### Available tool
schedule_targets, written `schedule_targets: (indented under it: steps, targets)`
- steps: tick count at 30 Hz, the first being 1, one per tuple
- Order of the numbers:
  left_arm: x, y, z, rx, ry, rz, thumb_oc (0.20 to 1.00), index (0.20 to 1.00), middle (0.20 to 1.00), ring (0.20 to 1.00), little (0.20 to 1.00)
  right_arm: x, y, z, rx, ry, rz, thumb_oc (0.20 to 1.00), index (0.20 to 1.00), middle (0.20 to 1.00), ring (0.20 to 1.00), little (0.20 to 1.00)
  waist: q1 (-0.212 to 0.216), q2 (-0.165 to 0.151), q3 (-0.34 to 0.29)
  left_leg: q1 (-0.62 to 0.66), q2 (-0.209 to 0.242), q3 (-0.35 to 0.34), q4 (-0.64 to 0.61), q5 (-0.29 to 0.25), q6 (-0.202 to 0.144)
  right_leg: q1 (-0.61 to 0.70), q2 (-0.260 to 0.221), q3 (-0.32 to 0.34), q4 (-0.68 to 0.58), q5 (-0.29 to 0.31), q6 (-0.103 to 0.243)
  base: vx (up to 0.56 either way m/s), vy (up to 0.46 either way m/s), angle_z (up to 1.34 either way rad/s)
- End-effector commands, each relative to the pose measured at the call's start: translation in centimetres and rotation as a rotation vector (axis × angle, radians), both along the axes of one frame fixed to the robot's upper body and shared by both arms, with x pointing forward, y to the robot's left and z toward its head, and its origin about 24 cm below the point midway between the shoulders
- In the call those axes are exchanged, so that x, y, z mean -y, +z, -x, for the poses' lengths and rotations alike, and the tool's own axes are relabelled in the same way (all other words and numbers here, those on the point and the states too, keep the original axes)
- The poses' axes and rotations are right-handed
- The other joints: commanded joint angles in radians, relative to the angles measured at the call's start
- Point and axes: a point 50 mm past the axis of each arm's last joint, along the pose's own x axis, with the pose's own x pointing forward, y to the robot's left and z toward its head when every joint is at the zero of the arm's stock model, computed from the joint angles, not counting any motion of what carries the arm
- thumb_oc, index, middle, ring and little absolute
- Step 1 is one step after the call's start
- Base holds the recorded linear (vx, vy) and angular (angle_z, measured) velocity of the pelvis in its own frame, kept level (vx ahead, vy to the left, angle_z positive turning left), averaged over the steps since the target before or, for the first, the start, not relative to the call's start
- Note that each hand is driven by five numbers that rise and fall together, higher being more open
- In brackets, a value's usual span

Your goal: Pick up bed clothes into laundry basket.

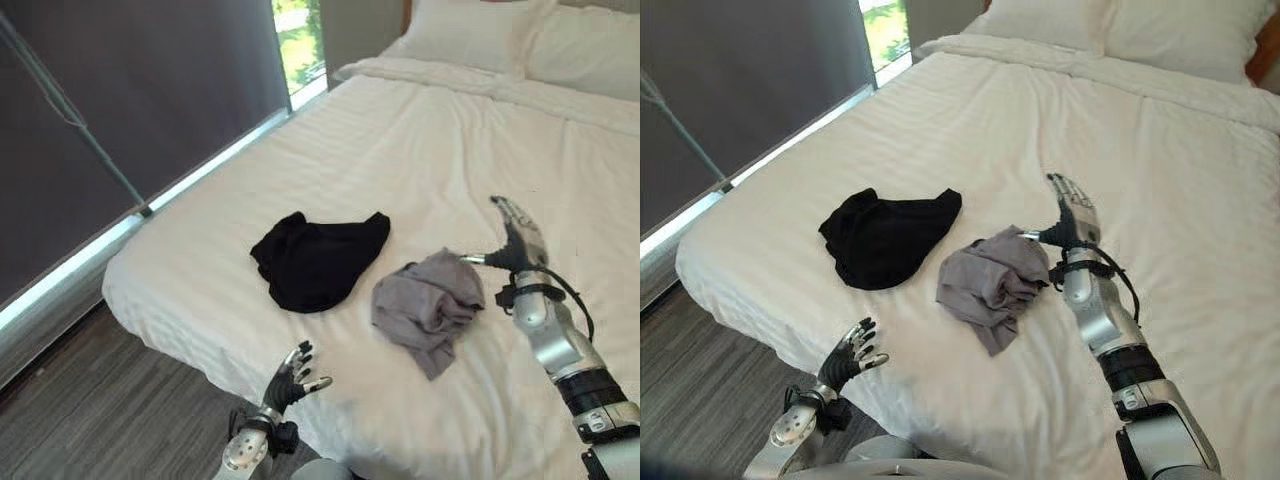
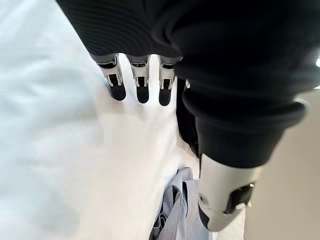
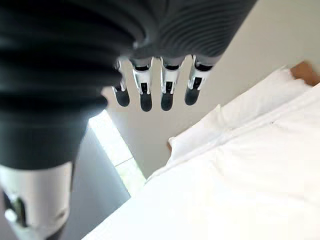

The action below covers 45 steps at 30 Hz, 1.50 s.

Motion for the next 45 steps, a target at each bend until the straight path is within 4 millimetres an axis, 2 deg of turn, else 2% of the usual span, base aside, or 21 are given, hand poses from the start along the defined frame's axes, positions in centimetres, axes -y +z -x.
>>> schedule_targets:
  steps: [1, 4, 5, 9, 10, 11, 12, 15, 18, 19, 21, 22, 24, 28, 32, 36, 40, 42, 43, 44, 45]
  targets:
    - [0.0, 0.8, -0.5, 0.054, 0.01, 0.055, 1.0, 1.0, 1.0, 1.0, 1.0, -0.4, -0.7, -1.3, -0.073, 0.012, -0.065, 1.0, 1.0, 1.0, 1.0, 1.0, 0.038, -0.002, -0.045, -0.08, 0.102, 0.066, 0.007, 0.011, -0.069, -0.084, -0.046, -0.015, 0.012, 0.11, -0.008, 0.06, -0.024, 0.13]
    - [-0.2, 0.5, -0.4, 0.038, 0.018, 0.058, 1.0, 1.0, 1.0, 1.0, 1.0, -0.5, -3.5, -1.7, -0.208, -0.028, -0.141, 1.0, 1.0, 1.0, 1.0, 1.0, 0.049, -0.009, -0.042, -0.08, 0.099, 0.058, 0.007, 0.002, -0.072, -0.077, -0.048, -0.025, 0.012, 0.096, -0.009, 0.04, -0.025, 0.08]
    - [-0.4, 0.4, -0.3, 0.03, 0.022, 0.053, 1.0, 1.0, 1.0, 1.0, 1.0, -0.2, -6.3, -1.5, -0.35, -0.078, -0.156, 1.0, 1.0, 1.0, 1.0, 1.0, 0.066, -0.008, -0.039, -0.088, 0.1, 0.052, 0.007, 0.009, -0.077, -0.078, -0.047, -0.035, 0.012, 0.094, -0.008, 0.0, -0.021, 0.17]
    - [-1.6, 0.4, -0.5, 0.03, 0.05, 0.016, 1.0, 1.0, 1.0, 1.0, 1.0, 0.6, -11.9, 1.0, -0.621, -0.205, -0.27, 1.0, 1.0, 1.0, 1.0, 1.0, 0.088, -0.006, -0.038, -0.104, 0.098, 0.031, 0.007, 0.017, -0.084, -0.08, -0.044, -0.062, 0.012, 0.087, -0.005, 0.01, -0.019, 0.16]
    - [-1.6, 0.5, -0.4, 0.03, 0.051, 0.015, 1.0, 1.0, 1.0, 1.0, 1.0, 0.6, -11.9, 1.0, -0.621, -0.204, -0.272, 1.0, 1.0, 1.0, 1.0, 1.0, 0.087, -0.007, -0.039, -0.105, 0.098, 0.03, 0.007, 0.017, -0.084, -0.08, -0.044, -0.063, 0.012, 0.087, -0.005, 0.02, -0.017, 0.25]
    - [-2.4, 0.9, -0.8, 0.055, 0.067, -0.019, 1.0, 1.0, 1.0, 1.0, 1.0, 1.2, -13.3, 2.1, -0.699, -0.239, -0.286, 0.379, 0.379, 0.379, 0.379, 0.379, 0.097, -0.008, -0.041, -0.108, 0.097, 0.02, 0.007, 0.019, -0.088, -0.079, -0.045, -0.075, 0.012, 0.083, -0.003, 0.03, -0.018, 0.3]
    - [-3.1, 1.5, -1.2, 0.084, 0.086, -0.045, 1.0, 1.0, 1.0, 1.0, 1.0, 1.5, -13.8, 2.6, -0.722, -0.243, -0.298, 0.2, 0.2, 0.2, 0.2, 0.2, 0.097, -0.009, -0.044, -0.111, 0.096, 0.018, 0.007, 0.019, -0.09, -0.078, -0.046, -0.08, 0.012, 0.081, -0.002, 0.04, -0.023, 0.3]
    - [-4.4, 2.9, -2.5, 0.156, 0.128, -0.104, 1.0, 1.0, 1.0, 1.0, 1.0, 1.7, -14.0, 3.0, -0.729, -0.238, -0.313, 0.2, 0.2, 0.2, 0.2, 0.2, 0.09, -0.013, -0.05, -0.113, 0.093, 0.014, 0.007, 0.018, -0.093, -0.079, -0.05, -0.09, 0.012, 0.081, 0.001, 0.04, -0.006, 0.17]
    - [-8.1, 8.5, -6.5, 0.406, 0.249, -0.332, 1.0, 1.0, 1.0, 1.0, 1.0, 3.5, -13.9, 4.1, -0.682, -0.255, -0.379, 0.2, 0.2, 0.2, 0.2, 0.2, 0.055, -0.014, -0.065, -0.112, 0.092, 0.027, 0.007, 0.009, -0.095, -0.083, -0.062, -0.088, 0.012, 0.085, 0.011, 0.06, 0.032, 0.03]
    - [-8.0, 8.5, -6.5, 0.407, 0.249, -0.334, 1.0, 1.0, 1.0, 1.0, 1.0, 3.5, -13.9, 4.1, -0.682, -0.255, -0.379, 0.2, 0.2, 0.2, 0.2, 0.2, 0.056, -0.014, -0.064, -0.112, 0.092, 0.027, 0.007, 0.009, -0.095, -0.083, -0.062, -0.088, 0.012, 0.084, 0.011, 0.07, 0.047, -0.01]
    - [-10.9, 13.3, -9.7, 0.565, 0.376, -0.588, 1.0, 1.0, 1.0, 1.0, 1.0, 3.9, -12.2, 4.6, -0.554, -0.198, -0.49, 0.2, 0.2, 0.2, 0.2, 0.2, -0.005, -0.006, -0.071, -0.111, 0.094, 0.055, 0.007, -0.007, -0.092, -0.102, -0.077, -0.065, 0.012, 0.099, 0.024, 0.03, 0.068, -0.05]
    - [-10.8, 13.3, -9.7, 0.566, 0.373, -0.59, 1.0, 1.0, 1.0, 1.0, 1.0, 4.0, -12.3, 4.7, -0.554, -0.201, -0.492, 0.2, 0.2, 0.2, 0.2, 0.2, -0.001, -0.007, -0.072, -0.111, 0.093, 0.056, 0.007, -0.007, -0.092, -0.103, -0.077, -0.064, 0.012, 0.098, 0.024, 0.02, 0.084, 0.01]
    - [-12.2, 16.0, -12.4, 0.617, 0.477, -0.739, 1.0, 1.0, 1.0, 1.0, 1.0, 4.7, -12.9, 7.6, -0.503, -0.205, -0.735, 0.2, 0.2, 0.2, 0.2, 0.2, -0.073, 0.001, -0.076, -0.107, 0.096, 0.094, 0.007, -0.029, -0.084, -0.126, -0.1, -0.037, 0.012, 0.121, 0.043, 0.05, 0.077, -0.48]
    - [-13.3, 16.9, -14.2, 0.576, 0.487, -0.867, 1.0, 1.0, 1.0, 1.0, 1.0, 6.5, -15.1, 10.5, -0.549, -0.335, -0.777, 0.2, 0.2, 0.2, 0.2, 0.2, -0.137, 0.01, -0.072, -0.102, 0.098, 0.14, 0.007, -0.05, -0.075, -0.159, -0.126, -0.005, 0.012, 0.158, 0.064, 0.03, 0.104, -0.62]
    - [-16.2, 16.9, -15.8, 0.406, 0.513, -1.033, 1.0, 1.0, 1.0, 1.0, 1.0, 11.2, -17.2, 14.5, -0.6, -0.616, -0.809, 0.2, 0.2, 0.2, 0.2, 0.2, -0.207, 0.019, -0.06, -0.102, 0.101, 0.19, 0.007, -0.068, -0.068, -0.2, -0.148, 0.028, 0.012, 0.199, 0.085, 0.02, 0.127, -0.76]
    - [-19.0, 16.3, -15.6, 0.186, 0.49, -1.237, 1.0, 1.0, 1.0, 1.0, 1.0, 17.6, -15.0, 17.7, -0.485, -0.843, -0.807, 0.2, 0.2, 0.2, 0.2, 0.2, -0.277, 0.01, -0.028, -0.12, 0.105, 0.234, 0.007, -0.071, -0.068, -0.248, -0.156, 0.041, 0.015, 0.246, 0.098, -0.02, 0.131, -0.24]
    - [-20.7, 13.7, -13.5, -0.027, 0.457, -1.312, 1.0, 1.0, 1.0, 1.0, 1.0, 19.5, -13.4, 17.8, -0.382, -0.882, -0.84, 0.2, 0.2, 0.2, 0.2, 0.2, -0.291, -0.006, -0.009, -0.138, 0.124, 0.277, 0.007, -0.072, -0.072, -0.283, -0.152, 0.03, 0.019, 0.269, 0.106, -0.08, 0.054, -0.49]
    - [-21.9, 10.7, -10.9, -0.233, 0.357, -1.359, 1.0, 1.0, 1.0, 1.0, 1.0, 19.8, -11.9, 16.3, -0.311, -0.836, -0.852, 0.2, 0.2, 0.2, 0.2, 0.2, -0.305, -0.026, 0.016, -0.143, 0.144, 0.312, 0.007, -0.069, -0.075, -0.309, -0.142, 0.026, 0.02, 0.296, 0.11, -0.08, 0.022, -0.54]
    - [-22.0, 9.0, -9.6, -0.323, 0.287, -1.355, 0.485, 0.485, 0.485, 0.485, 0.485, 19.8, -11.5, 15.7, -0.299, -0.817, -0.853, 0.2, 0.2, 0.2, 0.2, 0.2, -0.308, -0.031, 0.02, -0.141, 0.149, 0.321, 0.007, -0.071, -0.075, -0.314, -0.141, 0.028, 0.02, 0.299, 0.11, -0.04, 0.018, -0.45]
    - [-22.0, 8.9, -9.6, -0.324, 0.286, -1.354, 0.2, 0.2, 0.2, 0.2, 0.2, 19.8, -11.4, 15.7, -0.3, -0.817, -0.852, 0.2, 0.2, 0.2, 0.2, 0.2, -0.307, -0.03, 0.02, -0.14, 0.15, 0.322, 0.007, -0.072, -0.075, -0.314, -0.14, 0.03, 0.02, 0.299, 0.11, -0.02, 0.036, -0.56]
    - [-22.1, 7.8, -8.5, -0.382, 0.249, -1.352, 0.2, 0.2, 0.2, 0.2, 0.2, 19.9, -11.0, 15.3, -0.289, -0.797, -0.853, 0.2, 0.2, 0.2, 0.2, 0.2, -0.31, -0.033, 0.022, -0.136, 0.152, 0.332, 0.007, -0.075, -0.077, -0.317, -0.141, 0.033, 0.019, 0.302, 0.11, 0.01, 0.075, -0.6]
